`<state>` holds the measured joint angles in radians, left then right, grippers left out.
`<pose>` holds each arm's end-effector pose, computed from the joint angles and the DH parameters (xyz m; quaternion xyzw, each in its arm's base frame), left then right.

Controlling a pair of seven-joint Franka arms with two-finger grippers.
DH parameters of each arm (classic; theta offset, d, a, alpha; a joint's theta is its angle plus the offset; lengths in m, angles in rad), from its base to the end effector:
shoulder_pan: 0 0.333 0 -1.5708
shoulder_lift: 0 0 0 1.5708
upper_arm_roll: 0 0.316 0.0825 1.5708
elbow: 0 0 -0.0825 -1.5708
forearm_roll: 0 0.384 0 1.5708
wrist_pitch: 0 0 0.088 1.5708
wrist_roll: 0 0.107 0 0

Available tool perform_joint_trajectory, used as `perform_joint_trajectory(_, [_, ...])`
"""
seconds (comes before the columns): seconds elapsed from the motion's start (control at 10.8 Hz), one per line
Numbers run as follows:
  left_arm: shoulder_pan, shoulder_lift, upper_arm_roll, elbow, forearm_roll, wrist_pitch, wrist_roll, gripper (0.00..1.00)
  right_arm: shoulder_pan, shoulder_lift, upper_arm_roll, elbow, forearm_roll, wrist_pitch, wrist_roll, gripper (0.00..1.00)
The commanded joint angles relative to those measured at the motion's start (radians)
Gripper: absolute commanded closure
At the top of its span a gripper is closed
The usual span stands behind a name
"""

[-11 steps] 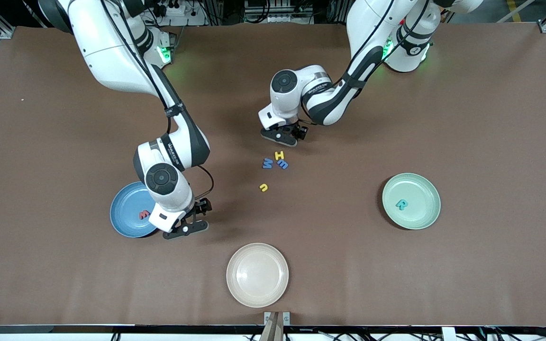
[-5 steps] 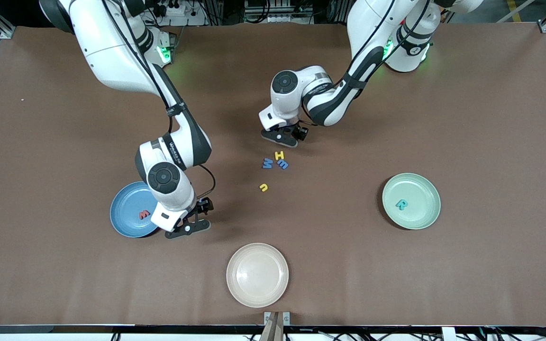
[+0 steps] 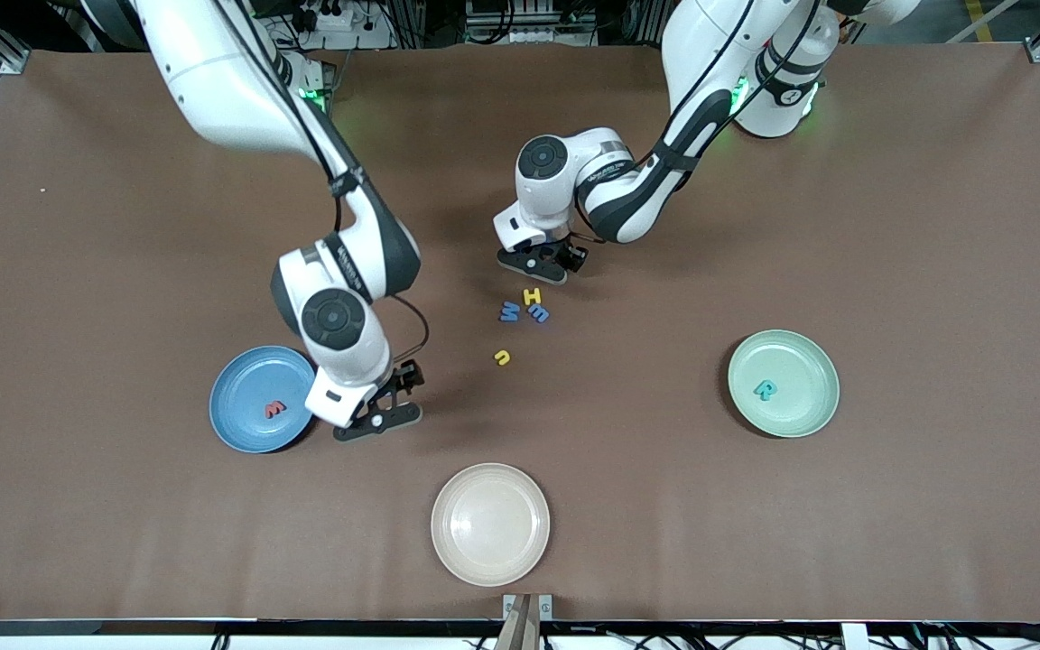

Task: Sort upper and lower case letters into plates
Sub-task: 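Grasp the pink q with the left gripper while the right gripper returns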

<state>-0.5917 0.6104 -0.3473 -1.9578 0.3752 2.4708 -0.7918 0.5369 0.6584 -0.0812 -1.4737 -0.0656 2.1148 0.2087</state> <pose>0.3622 -0.4898 0.1723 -0.9803 0.1960 0.0023 0.0235 0.6379 0.3204 0.2908 0.9875 0.1482 0.0098 0.0525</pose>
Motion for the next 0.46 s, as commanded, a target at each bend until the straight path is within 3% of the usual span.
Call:
perform_joint_trajectory(0.0, [0.001,0.019,0.001,0.022,0.04,0.003,-0.037,0.74,0.093,-0.071,0.0,-0.033,-0.003,-0.064,0.104,0.0])
perform_joint_trajectory(0.19, [0.006,0.014,0.001,0.02,0.04,0.002,-0.038,1.0,0.144,-0.103,0.0,-0.034,-0.005,-0.134,0.118,0.0])
perform_joint_trajectory(0.37, [0.058,-0.017,-0.002,0.014,0.042,0.0,-0.023,1.0,0.181,-0.169,0.0,-0.086,-0.005,-0.161,0.118,0.0])
